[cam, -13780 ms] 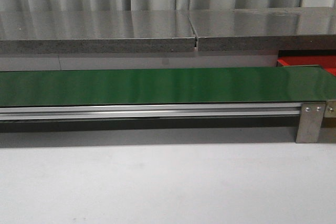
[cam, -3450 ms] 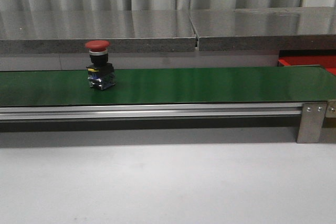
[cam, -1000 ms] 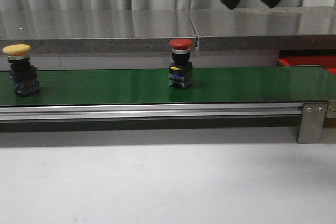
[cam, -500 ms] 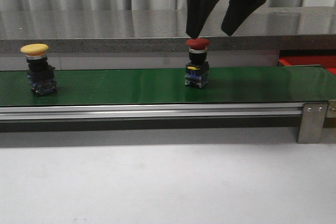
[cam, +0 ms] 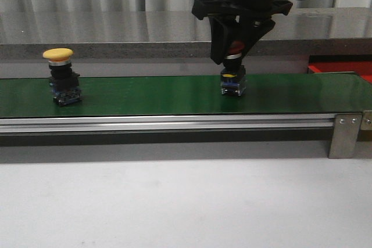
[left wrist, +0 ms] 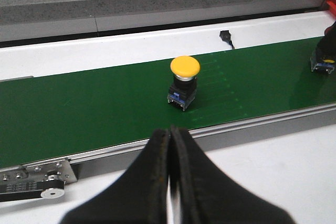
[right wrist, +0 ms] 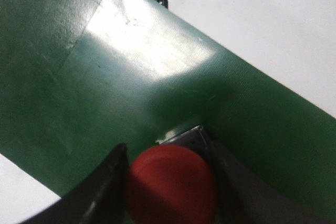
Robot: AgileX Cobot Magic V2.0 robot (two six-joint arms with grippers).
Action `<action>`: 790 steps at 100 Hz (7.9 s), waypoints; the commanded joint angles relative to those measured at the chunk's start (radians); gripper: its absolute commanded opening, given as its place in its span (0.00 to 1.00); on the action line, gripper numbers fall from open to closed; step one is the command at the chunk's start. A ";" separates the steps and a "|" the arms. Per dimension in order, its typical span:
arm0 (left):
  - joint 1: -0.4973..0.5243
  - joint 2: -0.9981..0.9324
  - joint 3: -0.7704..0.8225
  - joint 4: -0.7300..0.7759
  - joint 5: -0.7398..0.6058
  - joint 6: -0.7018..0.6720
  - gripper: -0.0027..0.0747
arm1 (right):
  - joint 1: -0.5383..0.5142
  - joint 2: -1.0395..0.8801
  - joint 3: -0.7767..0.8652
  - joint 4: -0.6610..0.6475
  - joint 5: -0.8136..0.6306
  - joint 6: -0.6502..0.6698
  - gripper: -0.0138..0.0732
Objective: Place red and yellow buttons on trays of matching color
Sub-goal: 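Move the red button into the red tray and open the right gripper, then move the right gripper over the yellow button and grasp it, then move the yellow button into the yellow tray and open the right gripper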
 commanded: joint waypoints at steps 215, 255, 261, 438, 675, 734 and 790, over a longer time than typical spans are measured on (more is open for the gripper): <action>-0.008 -0.001 -0.028 -0.019 -0.066 -0.004 0.01 | -0.613 0.175 -0.145 0.186 -0.295 0.061 0.47; -0.008 -0.001 -0.028 -0.019 -0.066 -0.004 0.01 | -0.613 0.156 -0.145 0.181 -0.311 0.060 0.86; -0.008 -0.001 -0.028 -0.019 -0.066 -0.004 0.01 | -0.613 0.143 -0.145 0.173 -0.311 0.058 0.86; -0.008 -0.001 -0.028 -0.019 -0.066 -0.004 0.01 | -0.142 -0.430 0.310 -0.010 -0.047 -0.126 0.86; -0.008 -0.001 -0.028 -0.019 -0.066 -0.004 0.01 | -0.771 -0.588 0.622 0.151 -0.315 -0.086 0.41; -0.008 -0.001 -0.028 -0.019 -0.066 -0.004 0.01 | -0.873 -0.408 0.622 0.170 -0.462 -0.043 0.41; -0.008 -0.001 -0.028 -0.019 -0.066 -0.004 0.01 | -0.873 -0.285 0.622 0.227 -0.518 -0.043 0.41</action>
